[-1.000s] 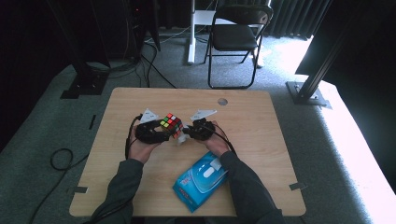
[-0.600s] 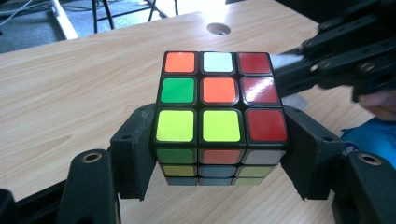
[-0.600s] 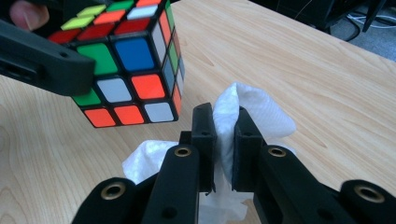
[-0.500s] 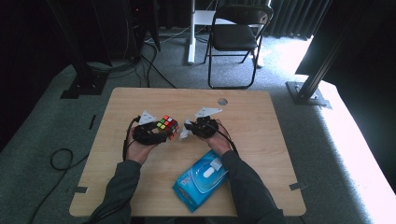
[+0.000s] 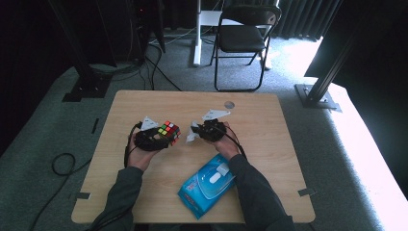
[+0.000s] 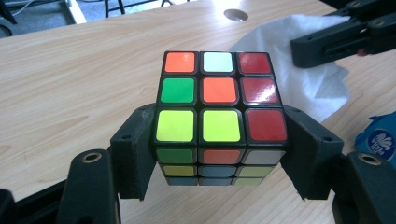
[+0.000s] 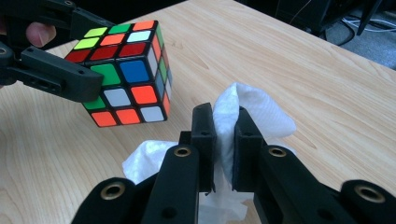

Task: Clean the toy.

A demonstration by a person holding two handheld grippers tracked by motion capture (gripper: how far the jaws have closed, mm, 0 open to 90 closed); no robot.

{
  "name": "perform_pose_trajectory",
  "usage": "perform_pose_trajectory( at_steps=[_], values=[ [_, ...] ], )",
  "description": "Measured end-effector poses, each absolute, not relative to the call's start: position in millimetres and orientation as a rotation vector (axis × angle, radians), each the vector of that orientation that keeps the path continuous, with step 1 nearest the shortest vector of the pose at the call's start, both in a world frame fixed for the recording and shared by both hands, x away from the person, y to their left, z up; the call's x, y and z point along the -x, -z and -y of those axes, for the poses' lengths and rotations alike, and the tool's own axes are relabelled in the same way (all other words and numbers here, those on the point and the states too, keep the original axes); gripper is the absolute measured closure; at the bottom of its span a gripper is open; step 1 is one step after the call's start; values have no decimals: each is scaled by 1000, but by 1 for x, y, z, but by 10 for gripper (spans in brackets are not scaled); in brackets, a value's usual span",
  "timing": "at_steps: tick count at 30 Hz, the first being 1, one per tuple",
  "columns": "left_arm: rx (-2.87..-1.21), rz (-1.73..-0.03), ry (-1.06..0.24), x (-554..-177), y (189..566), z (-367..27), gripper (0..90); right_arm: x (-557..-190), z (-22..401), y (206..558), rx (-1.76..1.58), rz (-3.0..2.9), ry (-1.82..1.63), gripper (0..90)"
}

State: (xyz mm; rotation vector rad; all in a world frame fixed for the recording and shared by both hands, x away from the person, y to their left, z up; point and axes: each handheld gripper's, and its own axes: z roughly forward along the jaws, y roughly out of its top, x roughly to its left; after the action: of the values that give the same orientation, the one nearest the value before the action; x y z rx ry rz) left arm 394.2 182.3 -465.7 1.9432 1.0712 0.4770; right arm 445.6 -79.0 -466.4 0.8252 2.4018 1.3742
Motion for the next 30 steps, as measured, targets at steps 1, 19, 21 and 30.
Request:
perform_pose_trajectory(
  at_steps=[1,19,21,30],
  values=[
    [-1942,-1075,-480,-394,467,-183,344,-446,79,467,-825,-2403,-1366,826],
    [-1976,-1126,-502,-396,492,-188,344,-447,74,475,-804,-2469,-1294,799],
    [-1976,-1129,-503,-397,494,-189,344,-447,73,475,-806,-2471,-1292,798],
    [-1991,-1142,-502,-398,505,-188,343,-447,73,478,-804,-2490,-1270,797]
  ],
)
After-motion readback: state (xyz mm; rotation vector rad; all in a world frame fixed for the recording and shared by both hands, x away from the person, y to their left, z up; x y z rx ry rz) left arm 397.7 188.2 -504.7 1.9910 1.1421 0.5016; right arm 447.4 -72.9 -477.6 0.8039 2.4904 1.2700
